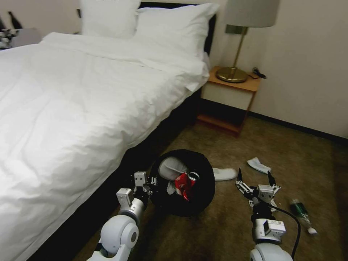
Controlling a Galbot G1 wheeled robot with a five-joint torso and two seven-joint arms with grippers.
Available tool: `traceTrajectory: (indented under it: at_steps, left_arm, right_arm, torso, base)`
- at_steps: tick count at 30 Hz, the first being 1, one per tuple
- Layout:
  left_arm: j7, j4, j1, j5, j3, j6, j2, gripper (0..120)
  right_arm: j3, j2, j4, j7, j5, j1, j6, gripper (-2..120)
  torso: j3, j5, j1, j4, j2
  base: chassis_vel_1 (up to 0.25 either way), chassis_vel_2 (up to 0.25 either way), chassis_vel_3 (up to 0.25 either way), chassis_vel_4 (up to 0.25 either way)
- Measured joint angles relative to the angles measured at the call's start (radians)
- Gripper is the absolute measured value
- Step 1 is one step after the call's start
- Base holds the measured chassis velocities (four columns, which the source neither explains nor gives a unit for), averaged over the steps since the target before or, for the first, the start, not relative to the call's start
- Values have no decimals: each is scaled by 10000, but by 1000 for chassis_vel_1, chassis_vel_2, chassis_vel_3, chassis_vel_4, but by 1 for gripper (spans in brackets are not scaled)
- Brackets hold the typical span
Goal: Pick up the trash bin, then pick up the garbage on the floor and place it into the trash bin.
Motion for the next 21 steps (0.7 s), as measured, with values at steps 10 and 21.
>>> traceTrajectory:
  at_steps: [10,21]
  left_arm:
    - [1,13,29,60,-26,-35,-27,0]
    - [106,77,95,78,-24,-539,-166,0]
  right_arm:
    - [-166,253,-109,45,-18,158,38,100]
    - [-97,278,-184,-13,-72,201,260,100]
  torso:
    - [144,1,20,2,162]
    - [244,0,36,-4,276]
  base:
    - [-125,-122,-127,-118]
    - [-120,-123,-126,-124]
